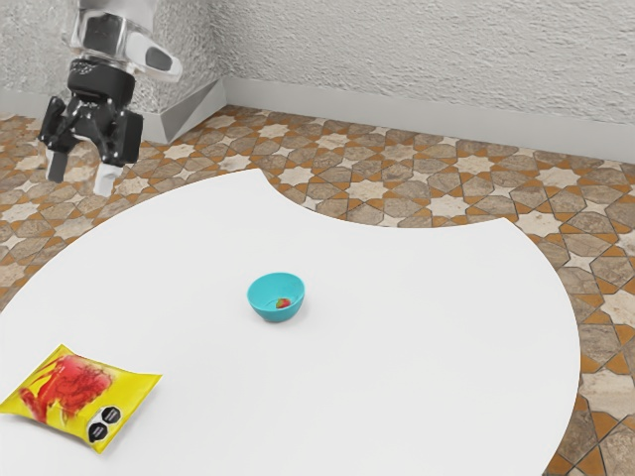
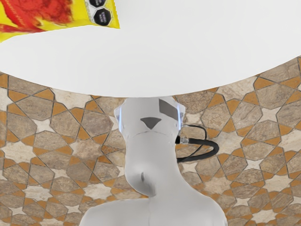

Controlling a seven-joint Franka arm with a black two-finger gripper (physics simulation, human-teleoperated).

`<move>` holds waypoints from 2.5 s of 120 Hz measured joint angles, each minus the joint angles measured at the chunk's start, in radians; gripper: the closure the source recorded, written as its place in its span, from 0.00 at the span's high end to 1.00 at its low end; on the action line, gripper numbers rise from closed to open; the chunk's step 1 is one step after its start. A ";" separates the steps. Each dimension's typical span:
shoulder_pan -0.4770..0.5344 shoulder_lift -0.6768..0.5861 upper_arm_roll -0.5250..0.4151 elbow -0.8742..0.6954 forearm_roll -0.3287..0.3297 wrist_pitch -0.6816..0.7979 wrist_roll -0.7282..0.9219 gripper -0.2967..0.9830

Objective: Take strawberry from the bowl

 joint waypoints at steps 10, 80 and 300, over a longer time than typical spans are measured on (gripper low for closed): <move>-0.019 0.004 0.034 -0.046 -0.016 0.221 0.007 0.77; 0.001 0.467 -0.054 -0.125 -0.085 1.125 0.438 0.73; 0.005 0.592 0.029 -0.215 -0.184 1.362 1.023 0.37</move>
